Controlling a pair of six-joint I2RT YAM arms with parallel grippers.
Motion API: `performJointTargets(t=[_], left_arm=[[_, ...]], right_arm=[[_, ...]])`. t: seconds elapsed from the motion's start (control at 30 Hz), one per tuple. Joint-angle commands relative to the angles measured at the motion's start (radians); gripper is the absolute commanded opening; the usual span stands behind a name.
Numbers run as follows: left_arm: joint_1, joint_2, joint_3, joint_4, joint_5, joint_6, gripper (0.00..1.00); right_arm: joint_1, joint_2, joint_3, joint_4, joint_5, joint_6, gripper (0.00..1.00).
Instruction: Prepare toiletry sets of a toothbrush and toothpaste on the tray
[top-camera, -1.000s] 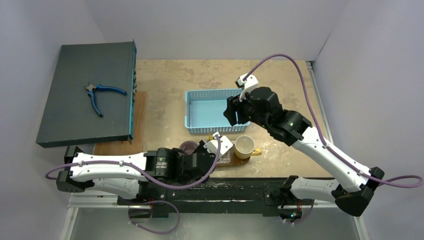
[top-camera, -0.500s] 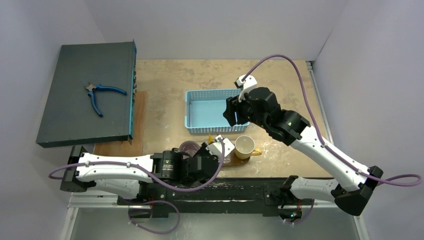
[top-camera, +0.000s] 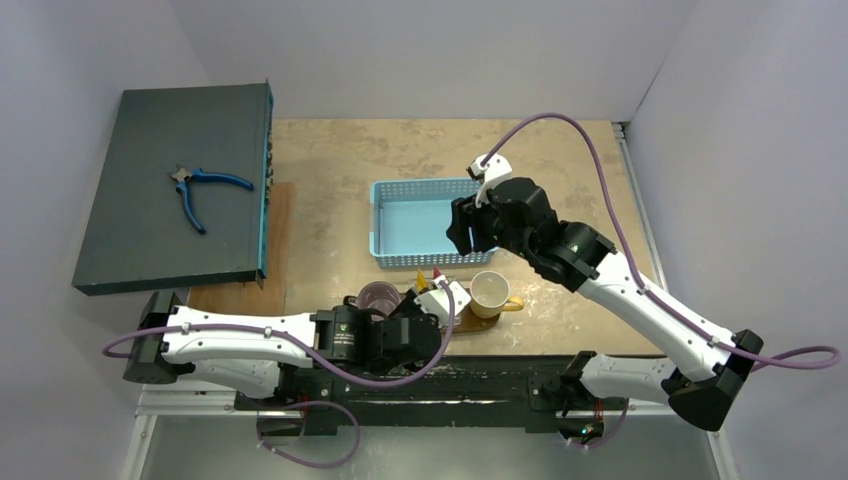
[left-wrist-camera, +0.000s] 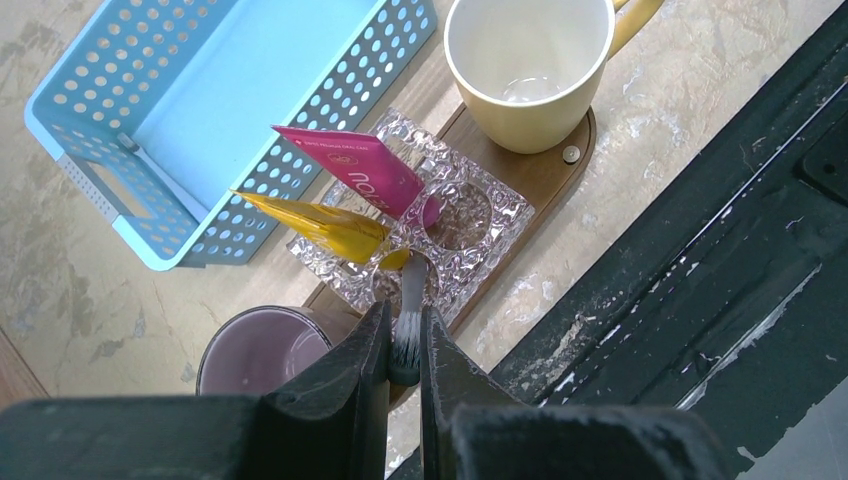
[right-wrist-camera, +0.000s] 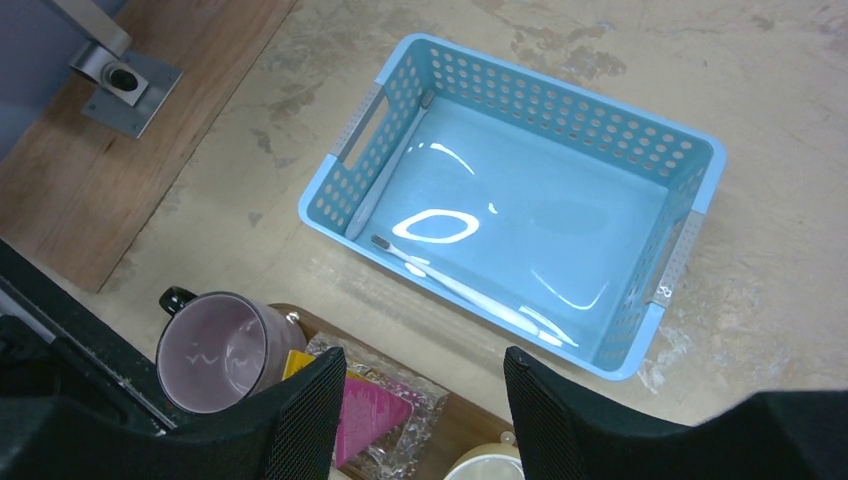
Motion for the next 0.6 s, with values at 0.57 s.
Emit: performJointTargets(t=[0.57], left_arm=[[-0.001, -0.029, -0.074, 0.131, -0.041, -0.008, 0.0]], right_arm=[[-0.002, -0.018, -0.039, 0.029, 0.023, 0.027, 0.62]])
